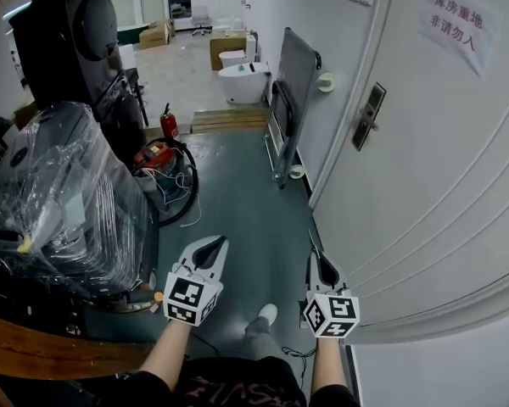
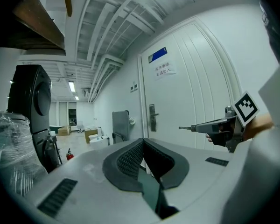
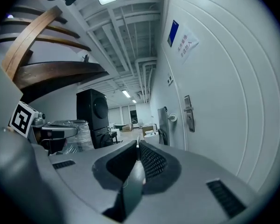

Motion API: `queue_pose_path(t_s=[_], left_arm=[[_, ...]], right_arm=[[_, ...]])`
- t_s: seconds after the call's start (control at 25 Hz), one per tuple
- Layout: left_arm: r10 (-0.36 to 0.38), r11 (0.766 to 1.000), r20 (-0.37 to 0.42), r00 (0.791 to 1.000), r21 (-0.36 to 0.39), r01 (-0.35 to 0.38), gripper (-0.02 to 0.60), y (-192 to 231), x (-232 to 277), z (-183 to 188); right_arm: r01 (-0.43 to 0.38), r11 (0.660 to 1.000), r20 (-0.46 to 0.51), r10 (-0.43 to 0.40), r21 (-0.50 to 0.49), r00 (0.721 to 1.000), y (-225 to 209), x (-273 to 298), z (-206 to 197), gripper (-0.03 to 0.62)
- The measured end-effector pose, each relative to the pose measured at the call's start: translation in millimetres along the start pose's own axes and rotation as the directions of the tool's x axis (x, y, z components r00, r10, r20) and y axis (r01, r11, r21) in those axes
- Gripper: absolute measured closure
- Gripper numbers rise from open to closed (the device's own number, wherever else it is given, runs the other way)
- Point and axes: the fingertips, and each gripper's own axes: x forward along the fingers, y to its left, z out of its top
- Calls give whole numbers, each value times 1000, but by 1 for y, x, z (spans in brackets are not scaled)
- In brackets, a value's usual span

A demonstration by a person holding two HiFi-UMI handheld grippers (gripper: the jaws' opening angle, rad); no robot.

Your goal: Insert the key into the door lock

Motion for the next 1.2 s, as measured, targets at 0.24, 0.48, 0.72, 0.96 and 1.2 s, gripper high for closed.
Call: queue_pose_path(t_s=[0.24,0.48,0.72,0.96,1.2], left_arm=[[1,1000,-31,1000,-31,-2,569,21,89,-5],[-15,1000,-41,999,-13,15,569,38,200,18],[-35,999,-42,999,21,35,568,46,265,40],[-24,999,-41,999,31,25,568,62,292,44],[-76,996,-13,997,49,77,568,68,340,50]], right_arm=[[3,1000,-30,-3,0,1000,-50,74,7,514],[20,1000,-31,-19,5,999,-124,150,37,514],[24,999,-16,-23,30,1000,-165,201,63,514],[23,999,-4,-23,44,1000,-175,221,69,514],[67,997,3,-68,47,998,-199,249,71,514]])
